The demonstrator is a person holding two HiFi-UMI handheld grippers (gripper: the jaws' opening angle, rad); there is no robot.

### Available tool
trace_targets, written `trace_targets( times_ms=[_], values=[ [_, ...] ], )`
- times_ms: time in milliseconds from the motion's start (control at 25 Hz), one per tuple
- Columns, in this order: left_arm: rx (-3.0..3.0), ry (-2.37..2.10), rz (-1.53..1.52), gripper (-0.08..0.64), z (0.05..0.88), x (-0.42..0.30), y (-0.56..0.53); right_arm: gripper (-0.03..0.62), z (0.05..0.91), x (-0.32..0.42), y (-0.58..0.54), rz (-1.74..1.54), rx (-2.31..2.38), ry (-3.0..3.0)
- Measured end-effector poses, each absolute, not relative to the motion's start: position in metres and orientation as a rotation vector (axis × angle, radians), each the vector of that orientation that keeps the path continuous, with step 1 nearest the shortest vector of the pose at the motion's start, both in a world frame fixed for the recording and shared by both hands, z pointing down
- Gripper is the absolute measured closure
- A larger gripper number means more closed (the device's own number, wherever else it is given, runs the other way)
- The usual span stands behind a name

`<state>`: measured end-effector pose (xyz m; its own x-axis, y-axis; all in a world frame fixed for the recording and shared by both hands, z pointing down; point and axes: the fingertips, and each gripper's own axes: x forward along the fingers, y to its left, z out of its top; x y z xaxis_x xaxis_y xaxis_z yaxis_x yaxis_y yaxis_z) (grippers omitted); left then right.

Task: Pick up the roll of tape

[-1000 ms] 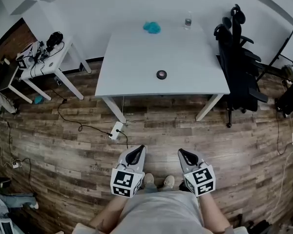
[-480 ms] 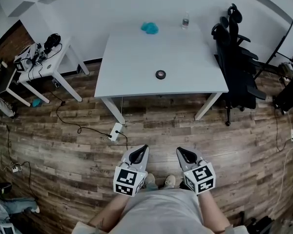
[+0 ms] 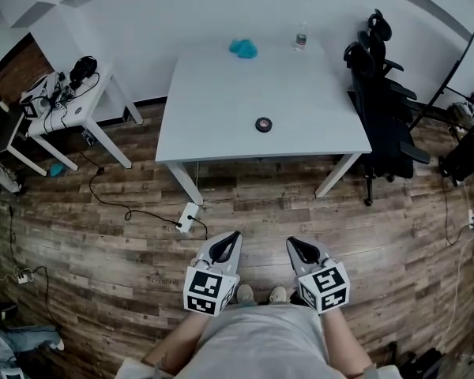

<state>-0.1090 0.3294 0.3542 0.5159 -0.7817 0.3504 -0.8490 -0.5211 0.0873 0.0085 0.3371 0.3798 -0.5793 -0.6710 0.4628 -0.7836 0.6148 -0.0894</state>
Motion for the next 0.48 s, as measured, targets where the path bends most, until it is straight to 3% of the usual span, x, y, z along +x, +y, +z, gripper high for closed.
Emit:
trace_targets(
  times_ms=[480],
  values=[
    [2.525, -1.371, 0.376, 0.543, 0.355, -0.128, 0.326, 0.586, 0.379, -0.015, 0.334, 0.382, 1.181, -2.459]
  ],
)
